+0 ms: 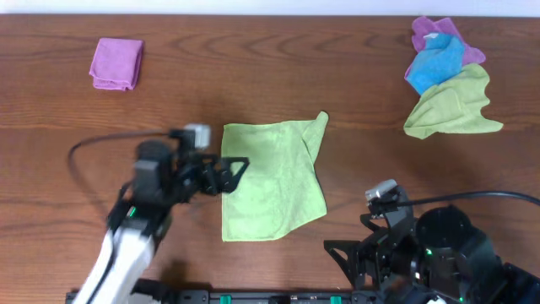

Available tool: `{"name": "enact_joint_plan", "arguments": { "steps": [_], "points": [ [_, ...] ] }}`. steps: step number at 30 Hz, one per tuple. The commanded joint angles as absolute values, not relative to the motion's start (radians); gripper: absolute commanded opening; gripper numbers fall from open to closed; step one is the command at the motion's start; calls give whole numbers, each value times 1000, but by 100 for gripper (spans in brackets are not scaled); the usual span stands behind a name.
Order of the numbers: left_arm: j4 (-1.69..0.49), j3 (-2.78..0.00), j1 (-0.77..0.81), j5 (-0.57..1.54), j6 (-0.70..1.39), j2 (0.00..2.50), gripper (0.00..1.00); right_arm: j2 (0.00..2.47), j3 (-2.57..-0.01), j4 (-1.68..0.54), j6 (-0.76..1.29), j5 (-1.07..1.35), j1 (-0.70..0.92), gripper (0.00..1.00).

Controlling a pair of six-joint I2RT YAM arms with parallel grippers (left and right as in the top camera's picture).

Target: Fold the cloth

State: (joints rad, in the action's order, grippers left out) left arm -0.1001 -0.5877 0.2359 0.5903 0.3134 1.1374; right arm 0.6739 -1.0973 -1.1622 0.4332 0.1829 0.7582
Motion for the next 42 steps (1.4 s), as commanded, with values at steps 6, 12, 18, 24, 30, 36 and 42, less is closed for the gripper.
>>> {"name": "enact_joint_plan", "arguments": {
  "steps": [6,12,18,24,30,36,42],
  "points": [
    [-201,-903,389,36,165,1589,83,672,-1095,-1190,421,153,766,88],
    [-14,-921,389,-1,165,1683,27,672,-1095,-1225,421,122,766,86],
    [65,-921,385,-12,164,1729,6,672,-1095,-1227,421,117,766,85],
    [33,-921,385,-12,164,1774,6,672,-1095,-1227,421,107,766,86],
    [31,-921,385,-46,164,1820,5,672,-1095,-1227,421,104,766,86],
    [58,-921,385,-60,164,1845,6,672,-1095,-1227,421,101,766,87],
    [118,-921,385,-64,163,1888,6,672,-1095,-1226,421,96,766,88]
  ]
}}
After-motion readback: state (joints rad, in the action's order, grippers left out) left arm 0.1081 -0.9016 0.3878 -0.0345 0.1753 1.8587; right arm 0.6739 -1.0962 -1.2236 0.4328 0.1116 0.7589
